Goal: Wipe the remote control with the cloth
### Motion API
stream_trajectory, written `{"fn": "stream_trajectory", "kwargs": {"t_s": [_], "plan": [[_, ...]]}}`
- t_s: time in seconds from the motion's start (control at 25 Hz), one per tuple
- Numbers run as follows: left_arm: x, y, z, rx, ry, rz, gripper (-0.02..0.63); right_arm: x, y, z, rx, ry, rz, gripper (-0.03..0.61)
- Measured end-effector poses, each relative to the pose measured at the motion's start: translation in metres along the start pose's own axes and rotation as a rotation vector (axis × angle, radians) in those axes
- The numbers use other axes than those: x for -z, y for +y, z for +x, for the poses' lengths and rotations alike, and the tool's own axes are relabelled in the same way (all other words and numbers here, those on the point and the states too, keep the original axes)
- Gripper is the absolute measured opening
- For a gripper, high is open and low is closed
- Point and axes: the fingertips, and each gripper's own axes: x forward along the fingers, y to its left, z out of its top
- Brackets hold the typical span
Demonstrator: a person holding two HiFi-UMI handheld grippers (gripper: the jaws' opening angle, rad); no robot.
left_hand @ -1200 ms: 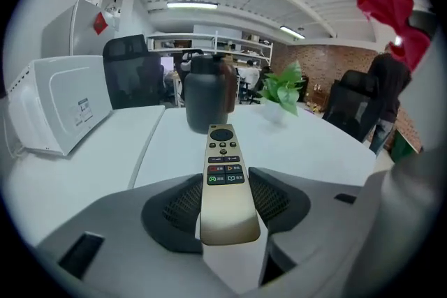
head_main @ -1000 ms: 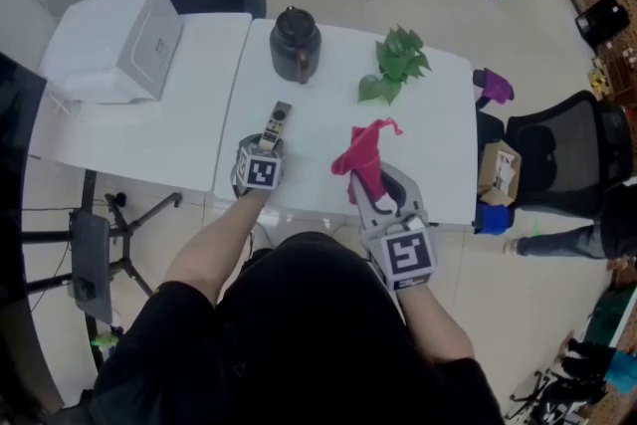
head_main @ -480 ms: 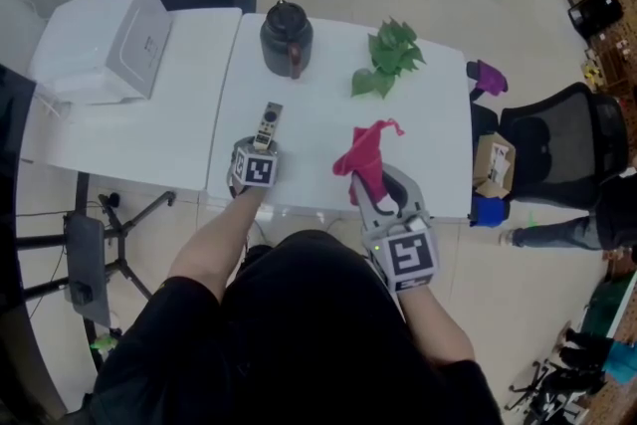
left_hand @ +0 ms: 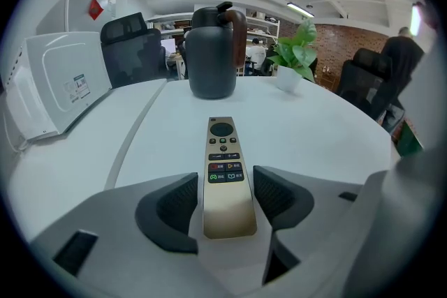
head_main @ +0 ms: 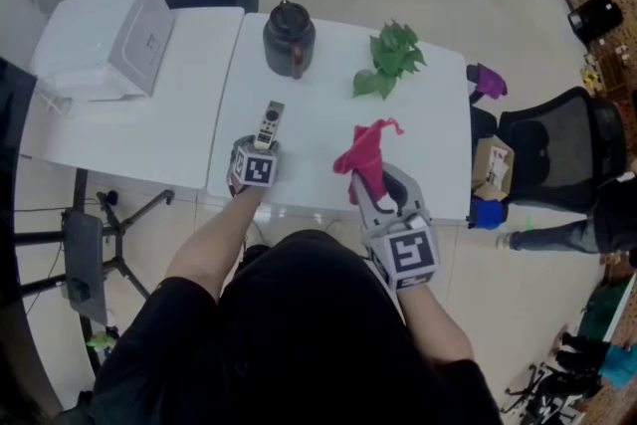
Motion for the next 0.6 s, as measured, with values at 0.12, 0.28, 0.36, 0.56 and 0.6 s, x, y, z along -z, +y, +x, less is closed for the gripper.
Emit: {"fn": "stream_trajectory", "kwargs": {"t_s": [0.12, 0.28, 0.36, 0.56, 0.6], "plan": [[-0.004, 0.002, -0.014, -0.005, -0.041, -0.002, 0.262, 0.002, -0.001, 0.001, -0.003, -0.006, 0.008, 0.117], [-0.018, 0.005, -0.049, 0.017, -0.153, -0.039, 0.262, 0.01, -0.005, 0.01, -0.001, 0.014, 0.016, 0.117], [-0.031, 0.004, -0.072, 0.037, -0.218, -0.056, 0.262, 0.018, -0.008, 0.017, 0.003, 0.035, 0.021, 0.117], [-0.051, -0.006, -0.126, 0.078, -0.304, -0.037, 0.262, 0.047, -0.024, 0.041, 0.04, 0.113, 0.046, 0.117], [-0.054, -0.008, -0.136, 0.085, -0.32, -0.035, 0.262, 0.055, -0.029, 0.047, 0.047, 0.13, 0.047, 0.117]]}}
